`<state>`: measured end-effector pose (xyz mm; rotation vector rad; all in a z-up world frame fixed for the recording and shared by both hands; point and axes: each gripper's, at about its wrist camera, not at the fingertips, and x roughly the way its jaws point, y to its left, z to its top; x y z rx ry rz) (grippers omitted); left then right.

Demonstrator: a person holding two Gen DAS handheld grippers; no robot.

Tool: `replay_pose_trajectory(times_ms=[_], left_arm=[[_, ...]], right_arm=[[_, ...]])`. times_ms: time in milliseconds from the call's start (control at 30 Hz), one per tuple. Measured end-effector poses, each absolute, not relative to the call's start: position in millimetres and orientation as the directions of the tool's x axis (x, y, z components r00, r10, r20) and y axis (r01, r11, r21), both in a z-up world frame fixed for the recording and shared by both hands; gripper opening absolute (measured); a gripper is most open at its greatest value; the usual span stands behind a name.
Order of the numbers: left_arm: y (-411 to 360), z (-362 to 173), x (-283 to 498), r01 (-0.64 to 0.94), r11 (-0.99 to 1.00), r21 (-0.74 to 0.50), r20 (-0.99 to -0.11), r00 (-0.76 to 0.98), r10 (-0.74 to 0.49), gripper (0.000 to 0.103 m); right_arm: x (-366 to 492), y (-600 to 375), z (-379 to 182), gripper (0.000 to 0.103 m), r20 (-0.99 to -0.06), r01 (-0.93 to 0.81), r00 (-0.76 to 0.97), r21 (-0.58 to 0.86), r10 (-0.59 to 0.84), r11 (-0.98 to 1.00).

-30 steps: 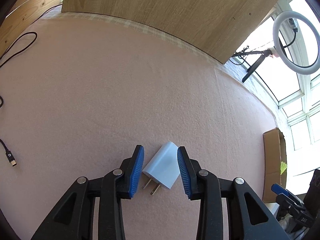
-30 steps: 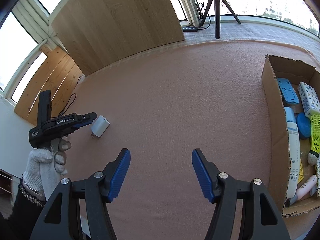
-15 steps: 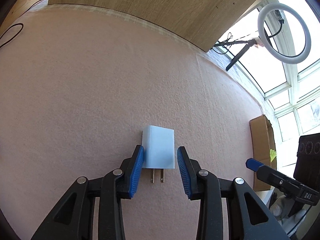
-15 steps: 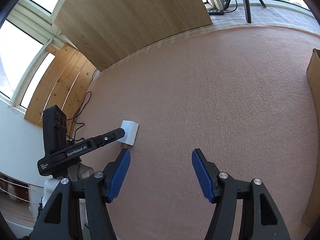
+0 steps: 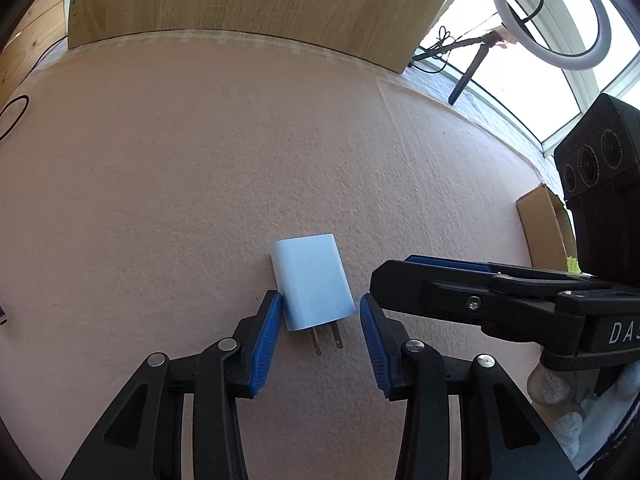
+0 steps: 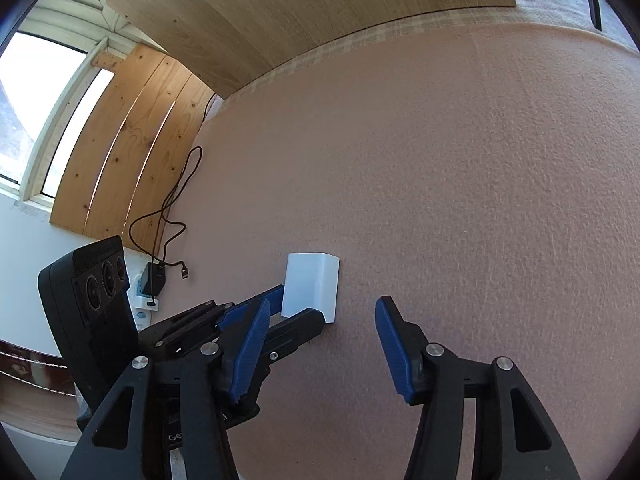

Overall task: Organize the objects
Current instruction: 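Grasp the charger plug with the right gripper beside the left gripper, then carry the charger plug with the right gripper into the box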

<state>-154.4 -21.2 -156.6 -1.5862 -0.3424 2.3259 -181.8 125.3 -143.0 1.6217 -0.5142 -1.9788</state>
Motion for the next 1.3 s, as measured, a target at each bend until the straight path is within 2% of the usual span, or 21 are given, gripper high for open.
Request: replay_pose_trajectory(times_ms=[133,467,533,867,1300], left_arm=[[-17,-160,-154,-0.135,-0.925,-0.355,-0.865,-0.328,0.380,0.057],[-18,-161,-158,-0.127,-0.919,-0.373,-0.856,-0.336,0.393,0.056],[-18,-159,-157,-0.129,-0.917,-0.378,-0.852,-0.339,0.399,0.053],[0,-146,-143,-0.170,-0.917,-0.360,-0.846,-0.354,0.398,0.052],[116,-98,-120,-0.394,-0.860,-0.323,-0.812,-0.351,0.466,0.052]], right_arm=[[-188,114,-151,0.043,-0.786,0.161,-0.108,0.590,-0.609,-0.791],[-191,103,-161,0.029,-0.798,0.165,-0.078,0.581,-0.597,-0.797],[-191,104,-160,0.028,-0.796,0.161,-0.083,0.583,-0.600,-0.796],[-173,124,-145,0.027,-0.788,0.148,-0.130,0.584,-0.601,-0.798],[-112,222,-101,0.027,-0.759,0.031,-0.313,0.592,-0.570,-0.805]])
